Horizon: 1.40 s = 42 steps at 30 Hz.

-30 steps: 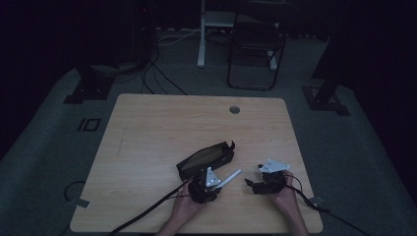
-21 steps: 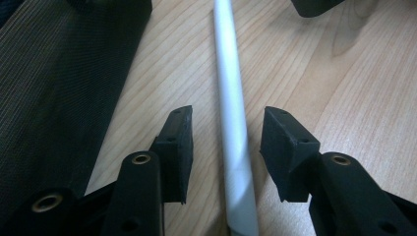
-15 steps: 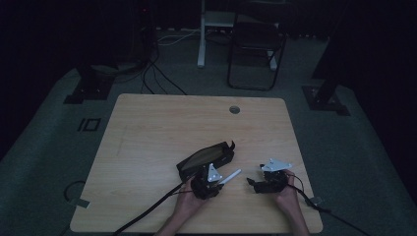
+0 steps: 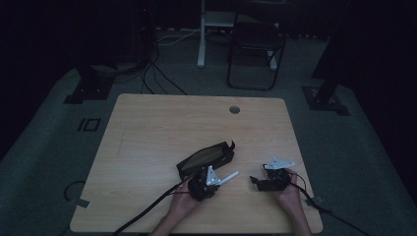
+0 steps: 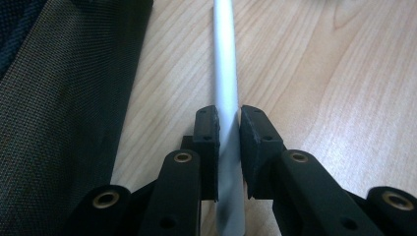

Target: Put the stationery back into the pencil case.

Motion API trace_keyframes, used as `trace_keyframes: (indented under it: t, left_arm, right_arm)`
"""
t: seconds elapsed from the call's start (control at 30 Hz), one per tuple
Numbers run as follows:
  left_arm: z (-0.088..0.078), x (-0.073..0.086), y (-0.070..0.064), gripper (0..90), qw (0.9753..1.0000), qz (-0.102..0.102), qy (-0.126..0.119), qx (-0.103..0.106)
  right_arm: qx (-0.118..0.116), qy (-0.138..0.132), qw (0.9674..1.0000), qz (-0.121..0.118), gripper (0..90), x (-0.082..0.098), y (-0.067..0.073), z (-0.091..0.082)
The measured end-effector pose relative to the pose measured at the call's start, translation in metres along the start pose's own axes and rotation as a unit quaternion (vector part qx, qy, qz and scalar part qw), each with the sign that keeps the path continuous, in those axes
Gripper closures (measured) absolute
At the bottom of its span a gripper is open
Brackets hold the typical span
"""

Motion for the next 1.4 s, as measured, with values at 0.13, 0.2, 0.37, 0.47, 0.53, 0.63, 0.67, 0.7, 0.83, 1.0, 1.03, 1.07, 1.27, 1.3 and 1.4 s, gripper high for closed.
trace_keyframes:
  t: [0.13, 0.2, 0.37, 0.47, 0.53, 0.63, 0.67, 0.7, 0.83, 1.0, 1.03, 1.07, 1.27, 1.3, 1.4]
  left_arm:
    - [-0.002, 0.002, -0.005, 78.5, 0.9997, 0.021, 0.003, 0.008]
    - [-0.003, 0.002, -0.008, 78.5, 0.9995, 0.030, 0.003, 0.013]
    - [-0.010, -0.001, -0.010, 78.5, 0.9991, 0.039, -0.010, 0.015]
    - [-0.016, -0.006, -0.008, 78.5, 0.9991, 0.033, -0.020, 0.018]
    - [-0.020, -0.008, -0.006, 78.5, 0.9990, 0.031, -0.025, 0.019]
    - [-0.025, -0.010, -0.003, 78.5, 0.9988, 0.032, -0.031, 0.019]
    - [-0.027, -0.012, -0.002, 78.5, 0.9987, 0.032, -0.034, 0.019]
    - [-0.029, -0.013, -0.002, 78.5, 0.9986, 0.030, -0.037, 0.020]
    - [-0.036, -0.016, 0.001, 78.5, 0.9982, 0.032, -0.045, 0.024]
    - [-0.041, -0.019, 0.003, 78.5, 0.9978, 0.036, -0.050, 0.023]
    - [-0.042, -0.019, 0.003, 78.5, 0.9978, 0.038, -0.049, 0.022]
    - [-0.043, -0.020, 0.003, 78.5, 0.9978, 0.040, -0.049, 0.022]
    - [-0.045, -0.025, 0.001, 78.5, 0.9971, 0.042, -0.055, 0.033]
    - [-0.045, -0.026, 0.001, 78.5, 0.9970, 0.043, -0.055, 0.033]
    - [-0.047, -0.027, 0.000, 78.5, 0.9967, 0.044, -0.058, 0.036]
  right_arm:
    - [-0.002, -0.002, 1.0000, 0.003, 22.3, 0.000, -0.001, 0.001]
    - [-0.004, -0.001, 1.0000, 0.005, 22.3, 0.000, -0.001, 0.001]
    - [-0.004, -0.003, 1.0000, 0.005, 22.3, 0.000, -0.002, 0.001]
    - [-0.004, -0.004, 1.0000, 0.005, 22.3, 0.000, -0.002, 0.001]
    - [-0.004, -0.004, 1.0000, 0.005, 22.3, 0.000, -0.002, 0.001]
    - [-0.004, -0.005, 1.0000, 0.005, 22.3, 0.000, -0.002, 0.001]
    - [-0.004, -0.005, 1.0000, 0.005, 22.2, 0.000, -0.002, 0.001]
    - [-0.004, -0.005, 1.0000, 0.005, 22.2, 0.000, -0.002, 0.001]
    - [-0.004, -0.006, 1.0000, 0.005, 22.2, 0.000, -0.003, 0.001]
    - [-0.004, -0.005, 1.0000, 0.005, 22.1, 0.000, -0.003, 0.002]
    - [-0.004, -0.005, 1.0000, 0.005, 22.1, 0.000, -0.003, 0.002]
    - [-0.004, -0.005, 1.0000, 0.006, 22.1, 0.000, -0.003, 0.002]
    - [-0.005, -0.005, 1.0000, 0.005, 22.0, -0.001, -0.004, 0.002]
    - [-0.005, -0.005, 1.0000, 0.005, 22.0, -0.001, -0.004, 0.002]
    - [-0.005, -0.005, 1.0000, 0.005, 22.1, -0.001, -0.004, 0.002]
Point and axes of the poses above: each handheld gripper's, and its own axes: z roughly forward along the jaws, x roughly out of its underside, y roughly to its left, the point moved 10 cm from there along z, roughly forward along the jaws, and after that the axes turned 4 degrees about -z, right-handed, at the moved point
